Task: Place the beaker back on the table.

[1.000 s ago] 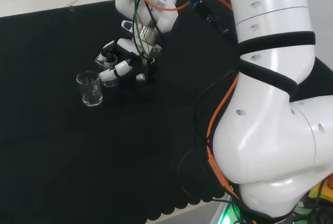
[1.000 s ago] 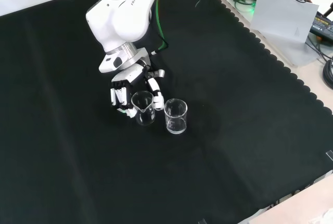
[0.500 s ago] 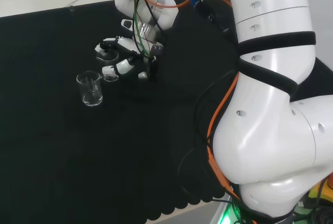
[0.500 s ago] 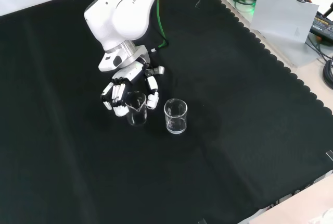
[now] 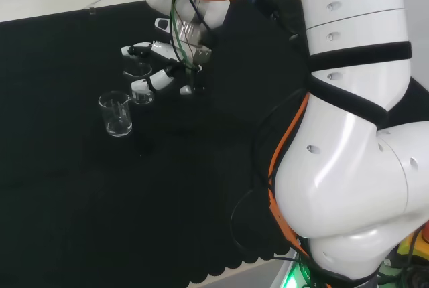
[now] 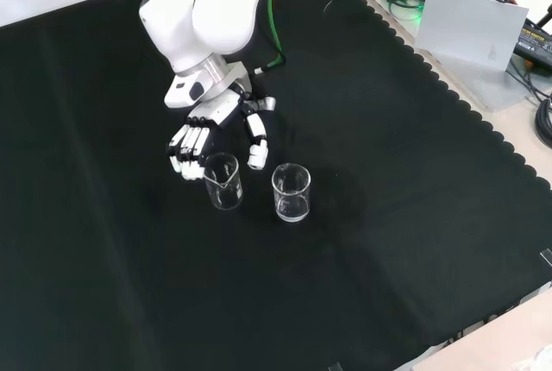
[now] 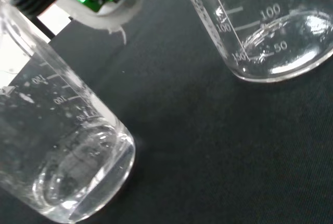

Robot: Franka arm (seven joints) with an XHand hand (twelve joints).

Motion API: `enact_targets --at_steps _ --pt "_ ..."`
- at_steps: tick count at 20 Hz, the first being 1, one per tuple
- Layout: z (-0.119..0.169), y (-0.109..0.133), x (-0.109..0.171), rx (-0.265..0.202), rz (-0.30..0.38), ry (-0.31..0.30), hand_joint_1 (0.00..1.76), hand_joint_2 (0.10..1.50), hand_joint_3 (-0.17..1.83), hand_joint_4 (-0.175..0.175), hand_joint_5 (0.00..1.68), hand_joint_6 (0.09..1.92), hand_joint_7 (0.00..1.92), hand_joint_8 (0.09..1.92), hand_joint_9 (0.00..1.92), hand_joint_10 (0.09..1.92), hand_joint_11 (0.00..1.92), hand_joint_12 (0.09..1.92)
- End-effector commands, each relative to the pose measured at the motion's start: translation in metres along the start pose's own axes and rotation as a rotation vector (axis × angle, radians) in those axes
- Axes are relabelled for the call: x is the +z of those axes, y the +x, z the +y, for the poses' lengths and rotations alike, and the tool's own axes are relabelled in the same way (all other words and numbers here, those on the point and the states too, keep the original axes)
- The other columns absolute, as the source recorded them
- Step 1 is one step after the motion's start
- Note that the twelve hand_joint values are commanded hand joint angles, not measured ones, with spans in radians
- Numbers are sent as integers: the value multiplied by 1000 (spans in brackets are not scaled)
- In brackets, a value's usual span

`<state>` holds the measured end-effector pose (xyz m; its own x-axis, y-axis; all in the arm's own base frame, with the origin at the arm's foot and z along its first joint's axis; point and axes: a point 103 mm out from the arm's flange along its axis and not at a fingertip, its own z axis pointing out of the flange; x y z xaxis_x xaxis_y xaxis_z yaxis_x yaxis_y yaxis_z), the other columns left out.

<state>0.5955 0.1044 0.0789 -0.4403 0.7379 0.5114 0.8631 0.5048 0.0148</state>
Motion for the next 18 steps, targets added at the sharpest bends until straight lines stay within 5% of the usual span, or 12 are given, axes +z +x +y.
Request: enact_targets --at_steps 1,18 --pt "-27 13 -34 61 -46 -36 824 562 509 -36 323 87 190 611 261 675 0 1056" --pt "-158 16 -107 262 -87 -143 806 577 491 -38 330 87 184 608 249 681 0 1022"
